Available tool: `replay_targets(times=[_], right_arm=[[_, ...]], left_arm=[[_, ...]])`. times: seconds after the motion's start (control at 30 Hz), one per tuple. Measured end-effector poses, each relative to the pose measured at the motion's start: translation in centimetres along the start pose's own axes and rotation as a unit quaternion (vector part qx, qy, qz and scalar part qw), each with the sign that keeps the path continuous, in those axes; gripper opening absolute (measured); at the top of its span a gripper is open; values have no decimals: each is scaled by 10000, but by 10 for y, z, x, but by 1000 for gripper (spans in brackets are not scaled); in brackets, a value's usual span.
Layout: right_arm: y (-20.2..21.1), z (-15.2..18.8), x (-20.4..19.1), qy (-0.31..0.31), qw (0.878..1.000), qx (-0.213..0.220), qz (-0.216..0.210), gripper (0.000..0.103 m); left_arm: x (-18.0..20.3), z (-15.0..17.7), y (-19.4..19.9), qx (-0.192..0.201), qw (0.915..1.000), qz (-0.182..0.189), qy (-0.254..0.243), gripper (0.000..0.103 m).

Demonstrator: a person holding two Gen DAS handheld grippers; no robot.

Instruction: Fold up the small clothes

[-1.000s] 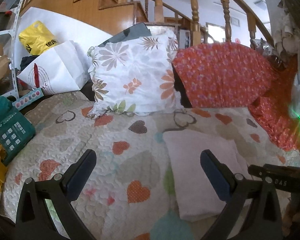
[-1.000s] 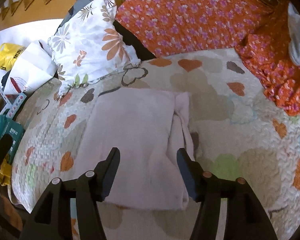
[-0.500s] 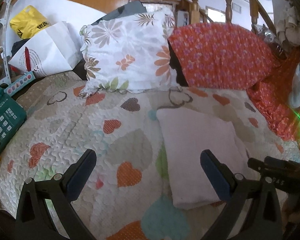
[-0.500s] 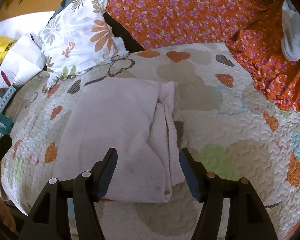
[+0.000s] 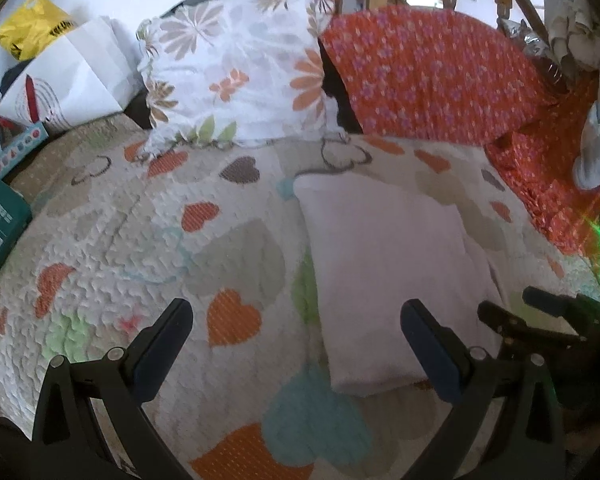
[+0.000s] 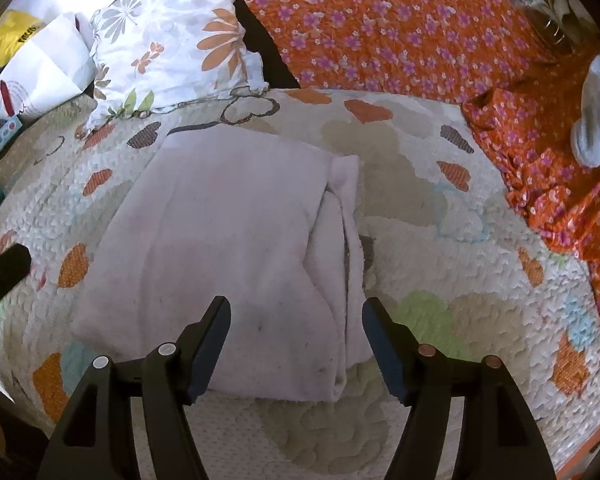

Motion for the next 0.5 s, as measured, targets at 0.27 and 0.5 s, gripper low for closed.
replay_targets(times=[0.27, 0.5], right_arm=[[-6, 5, 3, -49, 9999, -146, 29, 76], [-14, 14, 0, -59, 9995, -316, -78, 77]], left_arm=[[0, 11, -10, -305, 9991, 218, 189, 103], [-3, 13, -11, -329, 9991, 199, 190, 103]])
Point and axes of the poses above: each gripper's, at about its wrist camera, not at the fingertips, and y roughly against the way its jaws point, x to its right, z to its underside, the point moved 10 cm from there along -y, roughly the way its jaws point, and after that the axes turned 3 degrees about z, right-handed, at the moved point
